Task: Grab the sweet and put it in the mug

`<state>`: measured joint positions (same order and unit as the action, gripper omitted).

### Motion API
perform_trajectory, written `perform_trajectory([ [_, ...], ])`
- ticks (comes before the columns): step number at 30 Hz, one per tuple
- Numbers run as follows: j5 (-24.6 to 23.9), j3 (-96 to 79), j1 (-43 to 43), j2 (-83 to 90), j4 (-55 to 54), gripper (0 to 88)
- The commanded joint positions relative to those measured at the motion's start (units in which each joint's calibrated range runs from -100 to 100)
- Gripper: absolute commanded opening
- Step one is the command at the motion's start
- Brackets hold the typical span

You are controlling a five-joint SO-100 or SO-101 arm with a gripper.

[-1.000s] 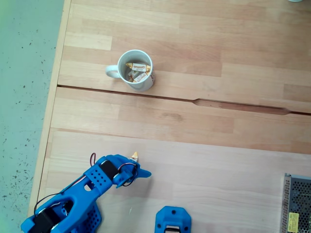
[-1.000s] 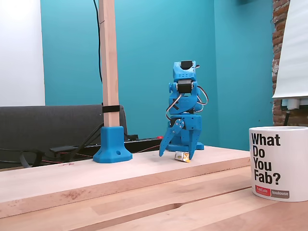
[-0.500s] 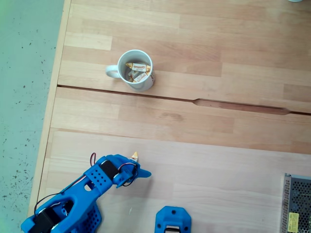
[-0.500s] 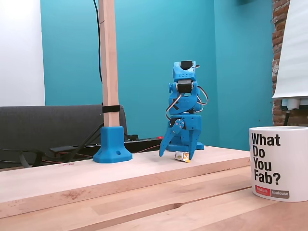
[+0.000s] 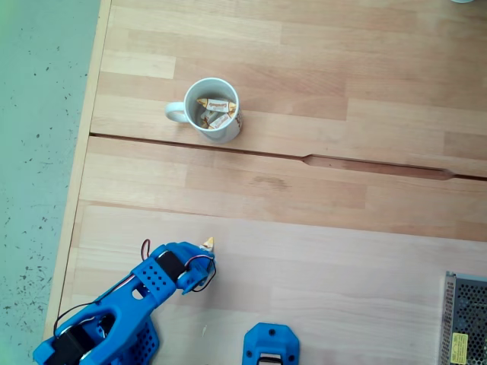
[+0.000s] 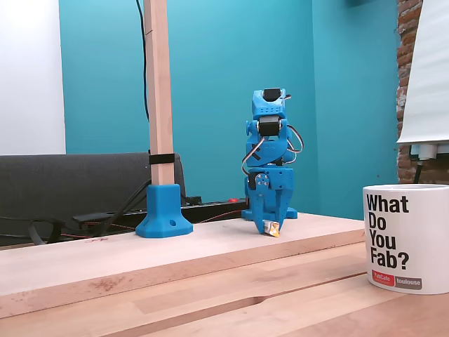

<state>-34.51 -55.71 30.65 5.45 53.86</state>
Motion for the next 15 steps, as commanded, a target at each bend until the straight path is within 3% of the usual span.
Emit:
perform_trajectory([
  [1,0.24,0.05,-0.51,-1.58,-0.4,4.8],
  [4,0.24,0.14,-0.51,-1.4,-0.4,0.0],
  [15,0.2,2.82,-0.44,3.93,0.73,0.0],
])
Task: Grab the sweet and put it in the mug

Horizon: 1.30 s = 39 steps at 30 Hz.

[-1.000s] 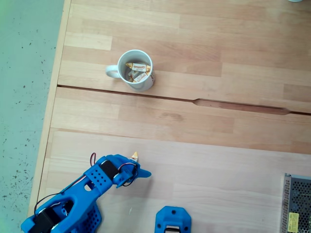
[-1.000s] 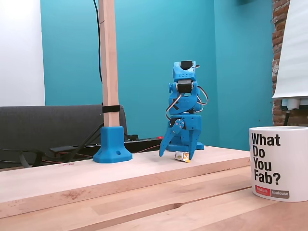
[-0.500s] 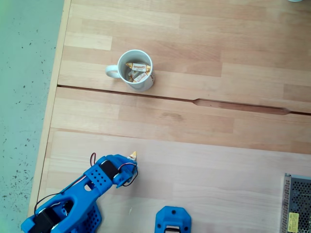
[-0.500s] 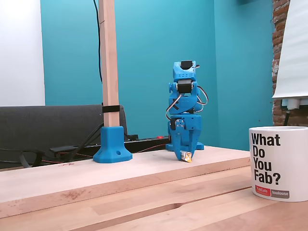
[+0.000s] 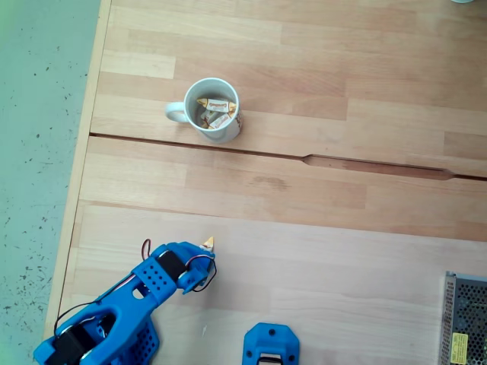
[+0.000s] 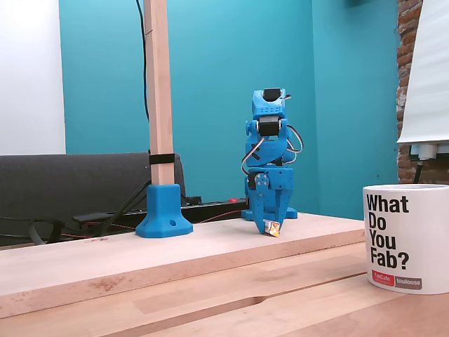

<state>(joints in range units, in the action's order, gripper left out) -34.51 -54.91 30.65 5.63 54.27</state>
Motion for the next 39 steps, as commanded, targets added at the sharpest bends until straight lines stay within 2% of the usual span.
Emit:
perform_trajectory([
  [1,0.1,2.45,-0.44,5.81,0.89,0.0],
  [11,0.0,9.32,-0.58,33.61,15.16,0.0],
  [17,-0.1,11.02,-4.43,45.57,17.34,0.0],
  [21,-2.59,12.8,-8.94,48.76,17.02,0.0],
  [29,-7.08,12.98,-18.38,48.76,6.94,0.0],
  [39,-7.86,12.98,-18.67,34.73,-10.97,0.0],
])
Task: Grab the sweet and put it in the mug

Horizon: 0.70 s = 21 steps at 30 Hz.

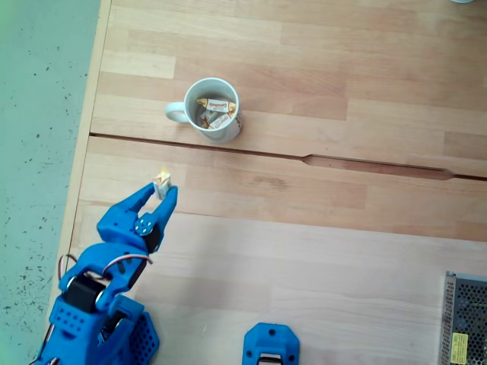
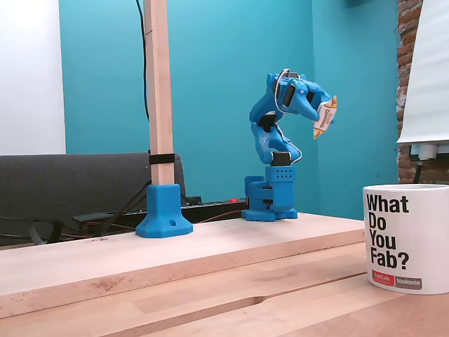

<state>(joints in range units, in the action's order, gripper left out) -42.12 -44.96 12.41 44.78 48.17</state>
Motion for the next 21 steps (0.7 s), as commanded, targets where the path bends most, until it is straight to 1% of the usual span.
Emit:
perform_trajectory([
  [1,-0.24,3.03,-0.35,-6.05,-6.07,0.0],
  [4,-0.29,3.57,-0.13,-10.78,-9.46,0.0],
  [10,-0.29,4.55,3.06,-16.89,-16.48,0.0],
  [15,-0.29,9.72,3.79,-21.37,-23.49,0.0],
  [21,-0.34,15.88,3.21,-30.23,-24.94,0.0],
])
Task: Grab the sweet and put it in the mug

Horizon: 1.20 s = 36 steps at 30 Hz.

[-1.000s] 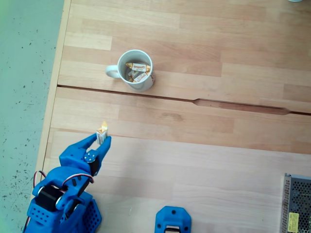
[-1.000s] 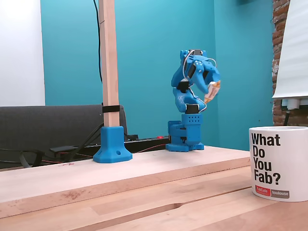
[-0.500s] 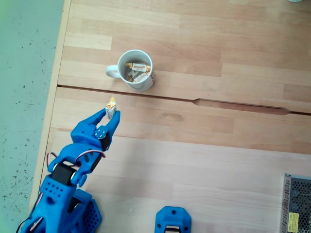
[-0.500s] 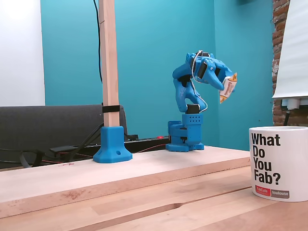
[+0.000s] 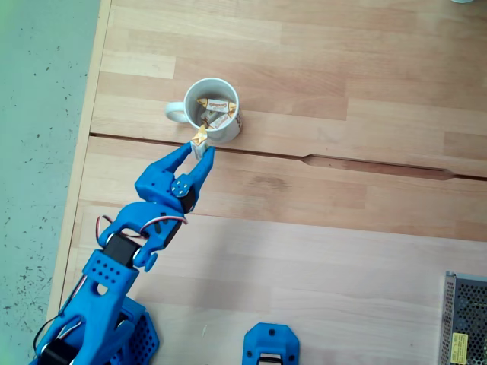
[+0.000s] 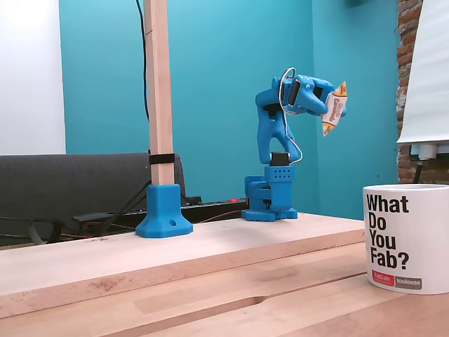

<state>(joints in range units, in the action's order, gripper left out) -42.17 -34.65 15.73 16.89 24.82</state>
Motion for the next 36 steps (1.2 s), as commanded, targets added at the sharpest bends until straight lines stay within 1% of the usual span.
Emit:
perform_trajectory([
  [1,-0.29,6.19,-0.12,-3.73,-1.59,0.0],
  [5,-0.29,7.98,-0.41,-6.39,-1.83,0.0],
  [9,-0.29,10.83,-3.39,-8.46,-2.48,0.0],
  [14,-0.29,15.56,-4.98,-12.94,-2.48,0.0],
  [25,-0.29,26.0,-4.55,-25.76,-2.48,0.0],
  [36,-0.24,31.79,-5.2,-32.13,-2.56,0.0],
])
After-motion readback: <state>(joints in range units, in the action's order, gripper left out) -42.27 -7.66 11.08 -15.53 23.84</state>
